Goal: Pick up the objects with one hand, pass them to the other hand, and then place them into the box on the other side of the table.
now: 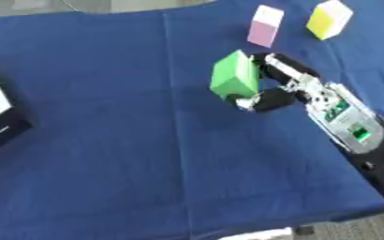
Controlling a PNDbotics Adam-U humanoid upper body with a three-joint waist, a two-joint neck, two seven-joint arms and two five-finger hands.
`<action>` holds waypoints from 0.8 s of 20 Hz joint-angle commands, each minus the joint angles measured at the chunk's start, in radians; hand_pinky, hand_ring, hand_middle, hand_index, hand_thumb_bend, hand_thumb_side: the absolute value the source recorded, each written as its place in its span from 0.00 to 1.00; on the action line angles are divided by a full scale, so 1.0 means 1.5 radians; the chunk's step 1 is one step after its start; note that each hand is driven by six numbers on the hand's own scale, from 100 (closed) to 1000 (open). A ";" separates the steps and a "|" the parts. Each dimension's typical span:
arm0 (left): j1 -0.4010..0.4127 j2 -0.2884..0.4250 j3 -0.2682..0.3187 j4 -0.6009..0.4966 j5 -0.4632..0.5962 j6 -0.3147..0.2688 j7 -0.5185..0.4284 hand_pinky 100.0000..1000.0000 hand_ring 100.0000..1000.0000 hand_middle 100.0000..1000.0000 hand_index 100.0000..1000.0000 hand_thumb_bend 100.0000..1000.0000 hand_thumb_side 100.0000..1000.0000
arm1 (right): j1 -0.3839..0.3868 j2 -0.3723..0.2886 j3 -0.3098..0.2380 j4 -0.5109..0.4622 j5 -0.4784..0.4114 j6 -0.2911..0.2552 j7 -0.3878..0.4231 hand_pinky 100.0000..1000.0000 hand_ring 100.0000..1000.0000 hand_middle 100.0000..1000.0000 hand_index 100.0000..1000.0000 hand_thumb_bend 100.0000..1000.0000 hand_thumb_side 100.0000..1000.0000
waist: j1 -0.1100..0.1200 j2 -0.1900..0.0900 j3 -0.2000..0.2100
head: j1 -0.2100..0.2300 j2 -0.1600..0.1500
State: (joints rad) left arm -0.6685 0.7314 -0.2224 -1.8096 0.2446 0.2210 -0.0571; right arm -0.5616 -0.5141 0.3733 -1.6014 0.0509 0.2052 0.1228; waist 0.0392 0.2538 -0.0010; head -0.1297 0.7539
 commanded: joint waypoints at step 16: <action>-0.073 0.046 -0.097 -0.063 -0.073 0.079 -0.159 0.73 0.68 0.69 0.85 0.55 0.53 | -0.018 0.056 0.043 -0.012 -0.055 -0.030 0.006 0.77 0.63 0.44 0.48 0.02 0.06 | 0.005 -0.038 -0.005 | 0.015 0.009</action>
State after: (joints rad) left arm -0.7606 0.7658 -0.3676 -1.8841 0.1454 0.3332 -0.2784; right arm -0.5725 -0.4278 0.4380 -1.6016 -0.0234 0.1638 0.1266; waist 0.0392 0.2338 -0.0072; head -0.1104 0.7632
